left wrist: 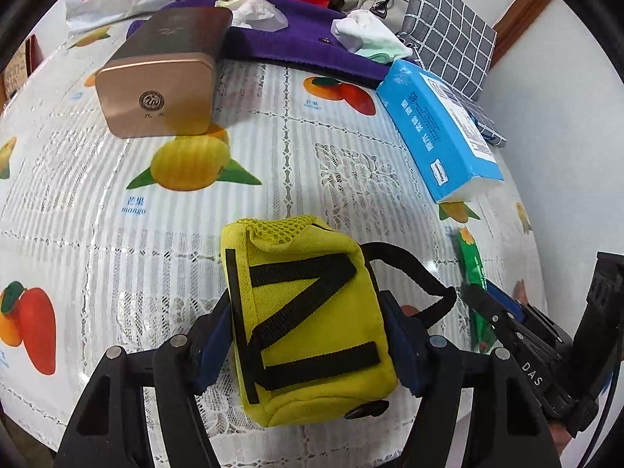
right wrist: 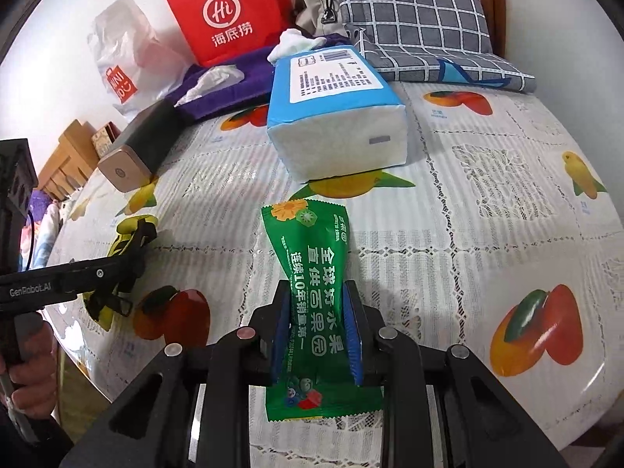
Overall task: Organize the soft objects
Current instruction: 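Lift the yellow pouch with the left gripper while the right gripper lifts the green packet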
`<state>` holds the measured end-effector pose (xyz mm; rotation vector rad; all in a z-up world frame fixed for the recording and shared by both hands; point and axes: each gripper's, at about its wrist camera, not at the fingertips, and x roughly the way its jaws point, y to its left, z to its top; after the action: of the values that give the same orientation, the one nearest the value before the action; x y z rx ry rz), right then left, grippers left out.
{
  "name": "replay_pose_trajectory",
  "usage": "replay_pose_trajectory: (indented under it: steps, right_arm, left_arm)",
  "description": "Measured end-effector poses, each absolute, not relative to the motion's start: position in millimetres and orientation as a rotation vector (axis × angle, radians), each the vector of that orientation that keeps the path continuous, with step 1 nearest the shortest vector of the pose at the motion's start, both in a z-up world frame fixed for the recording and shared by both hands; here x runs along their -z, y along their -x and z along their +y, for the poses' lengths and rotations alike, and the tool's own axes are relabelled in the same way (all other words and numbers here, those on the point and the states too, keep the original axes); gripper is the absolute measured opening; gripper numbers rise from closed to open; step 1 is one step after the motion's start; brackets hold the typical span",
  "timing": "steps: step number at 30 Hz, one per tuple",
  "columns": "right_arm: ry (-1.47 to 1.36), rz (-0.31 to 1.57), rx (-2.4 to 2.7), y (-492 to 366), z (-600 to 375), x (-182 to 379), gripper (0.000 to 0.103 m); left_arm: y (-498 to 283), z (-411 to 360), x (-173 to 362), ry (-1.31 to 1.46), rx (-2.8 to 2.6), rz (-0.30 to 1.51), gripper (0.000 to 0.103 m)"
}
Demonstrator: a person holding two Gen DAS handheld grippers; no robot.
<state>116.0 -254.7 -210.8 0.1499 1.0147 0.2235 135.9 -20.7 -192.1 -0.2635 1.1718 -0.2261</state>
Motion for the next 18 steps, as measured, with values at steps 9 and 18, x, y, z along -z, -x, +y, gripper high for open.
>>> replay_pose_trajectory:
  steps: [9,18]
  right_arm:
    - [-0.128,0.997,-0.208,-119,-245,190,0.026]
    - [-0.093,0.974,-0.218,-120,-230,171,0.026]
  left_arm:
    - [-131,-8,191,0.296,0.254,1.182,0.063]
    - [-132,7,187,0.323,0.242,1.173,0.054]
